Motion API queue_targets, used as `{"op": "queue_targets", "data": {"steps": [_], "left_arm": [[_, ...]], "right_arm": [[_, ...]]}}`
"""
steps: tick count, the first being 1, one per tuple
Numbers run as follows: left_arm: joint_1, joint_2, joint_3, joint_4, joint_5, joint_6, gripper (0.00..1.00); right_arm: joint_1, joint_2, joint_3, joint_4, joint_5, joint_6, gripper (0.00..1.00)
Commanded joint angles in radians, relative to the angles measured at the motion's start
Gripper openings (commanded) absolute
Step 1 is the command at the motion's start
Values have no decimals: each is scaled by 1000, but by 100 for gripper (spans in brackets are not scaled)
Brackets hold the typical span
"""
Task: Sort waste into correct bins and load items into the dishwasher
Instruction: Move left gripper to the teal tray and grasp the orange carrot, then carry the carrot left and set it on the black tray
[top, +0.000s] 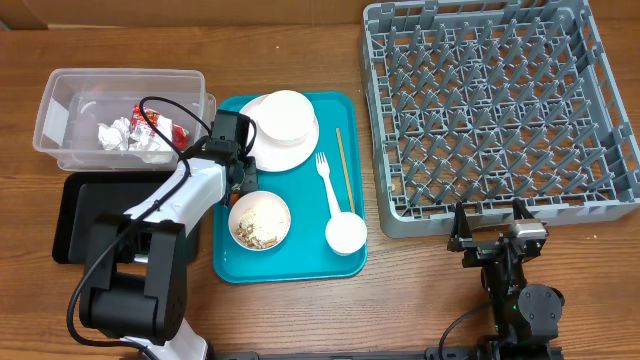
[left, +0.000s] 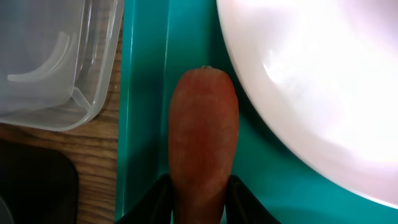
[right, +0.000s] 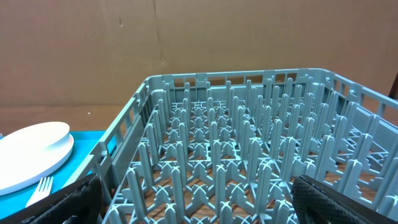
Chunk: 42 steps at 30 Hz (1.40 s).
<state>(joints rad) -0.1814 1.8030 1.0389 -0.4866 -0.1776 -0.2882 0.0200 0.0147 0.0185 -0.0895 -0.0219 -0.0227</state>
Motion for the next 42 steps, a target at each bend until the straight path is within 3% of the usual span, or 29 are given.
{"op": "queue_targets", "data": {"steps": [1, 7, 10, 14, 20, 26, 32, 42], "left_arm": [[4, 21, -5, -3, -14, -3, 6], [4, 20, 0, -6, -43, -3, 6], [4, 20, 0, -7, -42, -3, 33], [4, 23, -5, -11, -31, -3, 38], [4, 23, -61, 20, -32, -4, 38], [5, 23, -60, 24, -32, -4, 4], [6, 15, -36, 6, -63, -3, 4], [4, -53, 221, -222, -110, 16, 4]], "right_arm": [[-5, -12, -11, 7, -2, -1, 100], [-5, -12, -11, 7, -2, 0, 100], [-5, -12, -11, 7, -2, -1, 100], [-5, -11, -11, 7, -2, 0, 100], [-5, -12, -11, 7, -2, -1, 100], [-5, -12, -11, 7, -2, -1, 100], [-5, -12, -11, 7, -2, -1, 100], [-5, -12, -11, 7, -2, -1, 100]]}}
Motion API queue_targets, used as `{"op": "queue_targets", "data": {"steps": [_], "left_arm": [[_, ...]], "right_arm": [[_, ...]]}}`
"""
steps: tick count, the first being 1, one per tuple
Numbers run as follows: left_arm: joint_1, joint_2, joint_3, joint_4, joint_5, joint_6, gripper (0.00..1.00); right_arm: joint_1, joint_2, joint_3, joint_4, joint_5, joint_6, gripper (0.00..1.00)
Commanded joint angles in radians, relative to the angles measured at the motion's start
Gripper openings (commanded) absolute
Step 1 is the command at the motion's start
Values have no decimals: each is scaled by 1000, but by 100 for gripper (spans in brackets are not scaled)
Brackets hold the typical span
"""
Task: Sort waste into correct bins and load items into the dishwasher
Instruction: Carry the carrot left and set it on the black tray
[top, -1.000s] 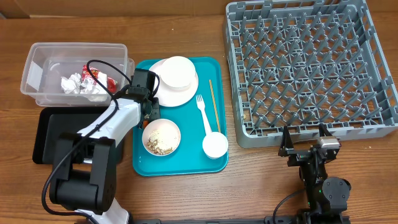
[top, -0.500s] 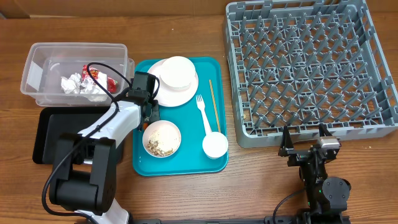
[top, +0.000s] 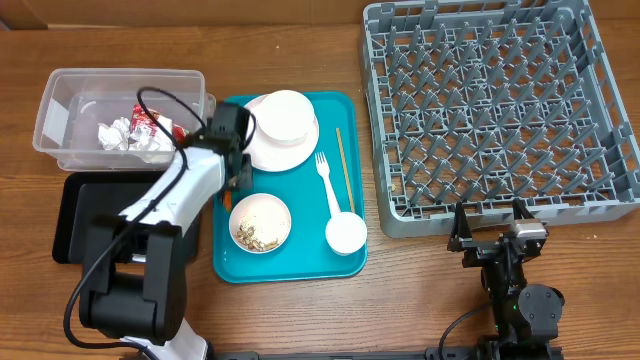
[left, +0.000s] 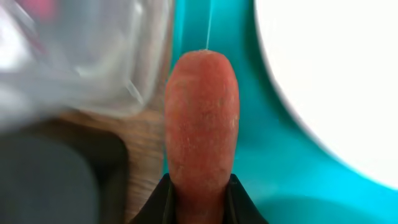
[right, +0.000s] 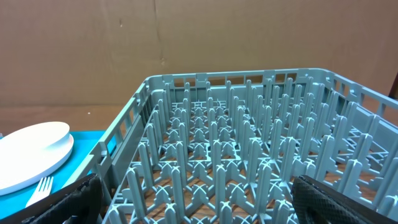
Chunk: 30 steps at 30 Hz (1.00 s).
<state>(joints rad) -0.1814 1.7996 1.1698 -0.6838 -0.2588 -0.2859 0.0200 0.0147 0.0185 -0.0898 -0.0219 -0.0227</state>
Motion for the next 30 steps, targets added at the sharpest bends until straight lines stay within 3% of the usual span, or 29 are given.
{"op": "queue_targets", "data": {"steps": [1, 6, 13, 20, 30], "left_arm": [[4, -53, 112, -40, -29, 18, 4], [4, -72, 244, -179, -13, 3, 4], [6, -118, 375, -360, -3, -173, 4], [40, -231, 380, -415, -7, -294, 4], [203, -260, 347, -536, -41, -415, 4]], "right_arm": [[-5, -12, -11, 8, -2, -1, 100], [-5, -12, -11, 8, -2, -1, 100], [-5, -12, -11, 8, -2, -1, 100], [-5, -12, -11, 8, -2, -1, 100], [-5, -12, -11, 8, -2, -1, 100]]}}
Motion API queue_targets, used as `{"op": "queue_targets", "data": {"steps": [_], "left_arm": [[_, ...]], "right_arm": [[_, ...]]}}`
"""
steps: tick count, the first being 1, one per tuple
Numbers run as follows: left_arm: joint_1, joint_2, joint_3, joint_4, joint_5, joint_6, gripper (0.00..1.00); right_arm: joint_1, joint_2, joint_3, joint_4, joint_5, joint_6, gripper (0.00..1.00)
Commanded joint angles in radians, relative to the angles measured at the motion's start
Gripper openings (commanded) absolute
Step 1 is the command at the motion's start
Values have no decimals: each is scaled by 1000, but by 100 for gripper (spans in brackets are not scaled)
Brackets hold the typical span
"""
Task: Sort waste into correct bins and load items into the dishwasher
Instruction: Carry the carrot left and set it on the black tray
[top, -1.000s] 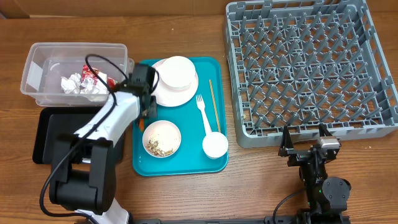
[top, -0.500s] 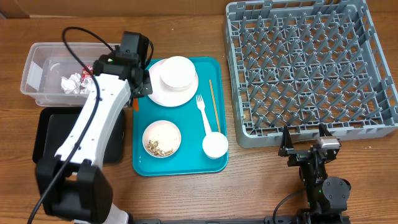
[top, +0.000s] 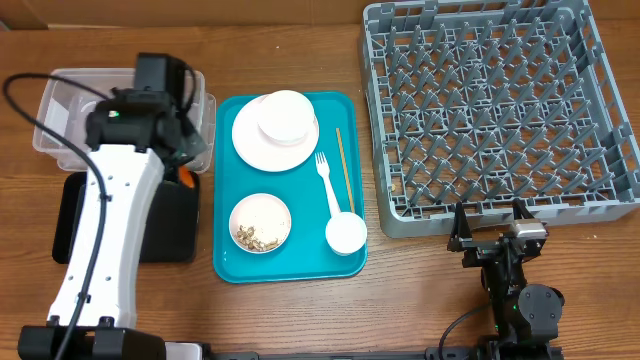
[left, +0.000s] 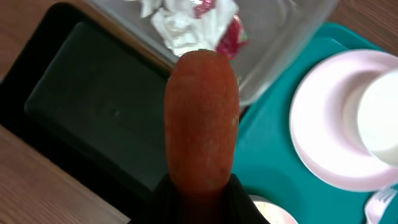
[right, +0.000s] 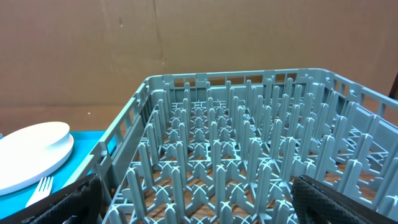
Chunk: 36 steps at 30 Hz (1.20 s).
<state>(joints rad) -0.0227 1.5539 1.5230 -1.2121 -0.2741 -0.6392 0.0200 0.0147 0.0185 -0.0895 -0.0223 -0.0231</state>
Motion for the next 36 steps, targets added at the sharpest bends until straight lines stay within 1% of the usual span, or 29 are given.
{"op": "queue_targets", "data": {"steps": [1, 5, 9, 15, 23, 28, 36], "left_arm": [[68, -14, -17, -10, -25, -89, 4], [170, -14, -61, -40, -23, -220, 4], [247, -14, -133, -27, -21, -280, 4], [316, -14, -299, 90, -26, -290, 4], [435, -14, -497, 230, -32, -410, 4], [490, -14, -565, 338, -14, -412, 4], [491, -14, -624, 424, -22, -381, 4]], "right_arm": [[-5, -12, -11, 7, -2, 0, 100], [-5, -12, -11, 7, -2, 0, 100], [-5, -12, -11, 7, -2, 0, 100], [-5, -12, -11, 7, -2, 0, 100], [-5, -12, -11, 7, -2, 0, 100], [-5, -12, -11, 7, -2, 0, 100], [-5, -11, -11, 7, -2, 0, 100]]}}
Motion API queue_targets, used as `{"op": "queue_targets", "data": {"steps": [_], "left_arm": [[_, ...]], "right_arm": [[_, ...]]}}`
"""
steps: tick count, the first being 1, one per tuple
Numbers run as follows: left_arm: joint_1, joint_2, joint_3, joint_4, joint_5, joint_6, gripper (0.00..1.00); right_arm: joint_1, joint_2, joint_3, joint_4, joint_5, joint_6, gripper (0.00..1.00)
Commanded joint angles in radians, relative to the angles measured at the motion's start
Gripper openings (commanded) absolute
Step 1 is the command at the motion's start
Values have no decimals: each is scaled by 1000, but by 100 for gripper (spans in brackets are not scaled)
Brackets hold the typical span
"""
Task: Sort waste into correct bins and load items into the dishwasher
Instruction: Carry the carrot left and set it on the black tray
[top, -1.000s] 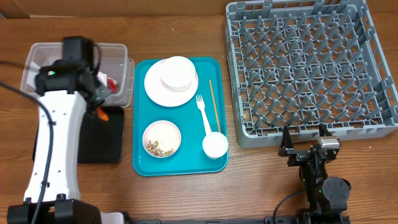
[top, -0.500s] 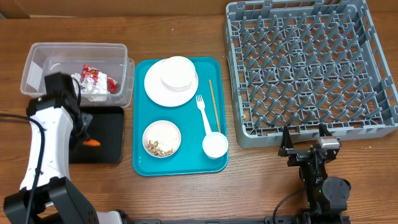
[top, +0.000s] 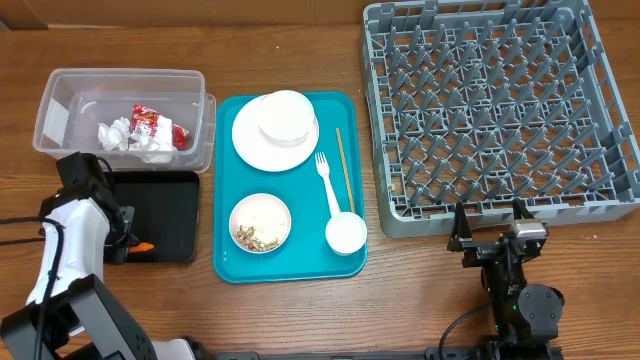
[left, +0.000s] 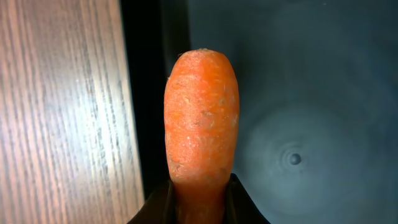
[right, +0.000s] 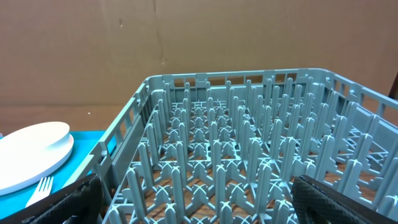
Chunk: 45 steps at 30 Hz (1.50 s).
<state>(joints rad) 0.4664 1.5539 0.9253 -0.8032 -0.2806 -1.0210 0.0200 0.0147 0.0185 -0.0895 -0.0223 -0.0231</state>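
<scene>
My left gripper (left: 200, 202) is shut on an orange carrot (left: 201, 118) and holds it low over the left part of the black bin (left: 298, 93). From overhead only the carrot's tip (top: 146, 247) shows at the bin's (top: 165, 215) front left edge, beside the left arm (top: 75, 225). A teal tray (top: 228, 262) carries a stacked white plate and bowl (top: 282, 122), a bowl with food scraps (top: 259, 222), a white fork (top: 327, 180), a chopstick (top: 342, 165) and a small white cup (top: 345, 233). My right gripper (right: 199, 199) stands open before the grey dish rack (top: 495, 110).
A clear plastic bin (top: 125, 115) holding crumpled paper and a red wrapper sits behind the black bin. The wooden table (top: 330, 300) runs under everything, with the rack filling its right half.
The left arm has moved from beside the clear bin toward the table's front left. The carrot, then high over the black bin's edge, now hangs close above the bin's left floor.
My left gripper was shut on the carrot lying on the teal tray's left edge beside the plate. Then it held it at the tray's rim, then high above both bins, and now low over the black bin. The right arm has stayed still.
</scene>
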Motion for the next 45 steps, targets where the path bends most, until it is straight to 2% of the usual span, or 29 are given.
{"op": "queue_targets", "data": {"steps": [1, 17, 31, 33, 36, 45], "left_arm": [[2, -14, -32, 23, -18, 1, 4], [-3, 4, -40, 60, -15, 0, 4], [-3, 91, -40, 117, -14, 5, 4], [-3, 90, -40, 117, -15, 5, 10], [-3, 90, -40, 119, -15, 39, 32], [-3, 84, -20, 127, -14, 110, 46]], "right_arm": [[-5, -12, -11, 7, -2, 0, 100], [-5, -12, -11, 7, -2, 0, 100], [-5, -12, -11, 7, -2, 0, 100], [-5, -11, -11, 7, -2, 0, 100], [-5, -12, -11, 7, -2, 0, 100], [-5, -12, -11, 7, -2, 0, 100]]}}
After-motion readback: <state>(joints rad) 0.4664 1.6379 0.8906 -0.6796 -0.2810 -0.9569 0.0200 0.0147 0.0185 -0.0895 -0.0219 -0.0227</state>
